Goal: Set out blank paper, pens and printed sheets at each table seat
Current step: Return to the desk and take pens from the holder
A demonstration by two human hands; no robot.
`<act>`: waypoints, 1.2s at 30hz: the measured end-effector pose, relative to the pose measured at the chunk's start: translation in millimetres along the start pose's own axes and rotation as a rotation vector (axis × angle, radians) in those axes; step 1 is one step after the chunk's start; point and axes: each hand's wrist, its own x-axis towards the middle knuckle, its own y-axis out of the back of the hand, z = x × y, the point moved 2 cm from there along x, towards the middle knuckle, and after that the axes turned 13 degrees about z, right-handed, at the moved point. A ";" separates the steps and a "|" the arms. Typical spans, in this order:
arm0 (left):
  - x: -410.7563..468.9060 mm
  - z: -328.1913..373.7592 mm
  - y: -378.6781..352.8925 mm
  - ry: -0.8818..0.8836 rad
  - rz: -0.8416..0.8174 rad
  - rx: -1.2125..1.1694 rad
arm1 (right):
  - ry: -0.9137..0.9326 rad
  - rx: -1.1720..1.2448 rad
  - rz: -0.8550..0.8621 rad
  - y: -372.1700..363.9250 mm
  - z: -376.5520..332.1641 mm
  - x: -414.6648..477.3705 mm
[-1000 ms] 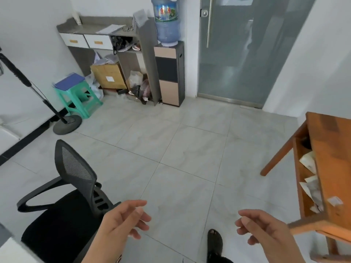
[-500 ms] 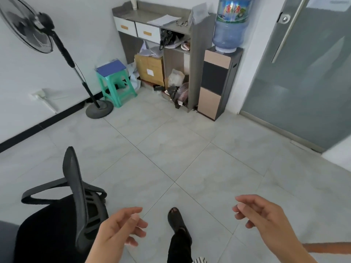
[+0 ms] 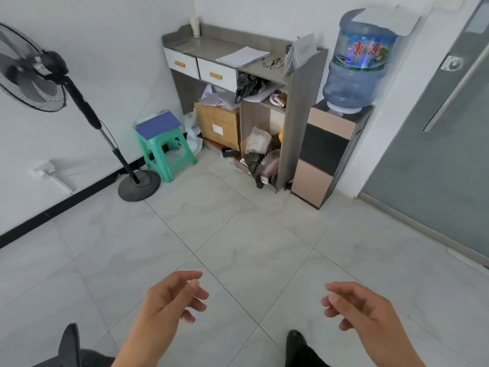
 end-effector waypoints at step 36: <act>776.9 229.6 42.9 -0.025 0.025 0.227 | -0.054 -0.040 -0.163 -496.6 -338.6 611.1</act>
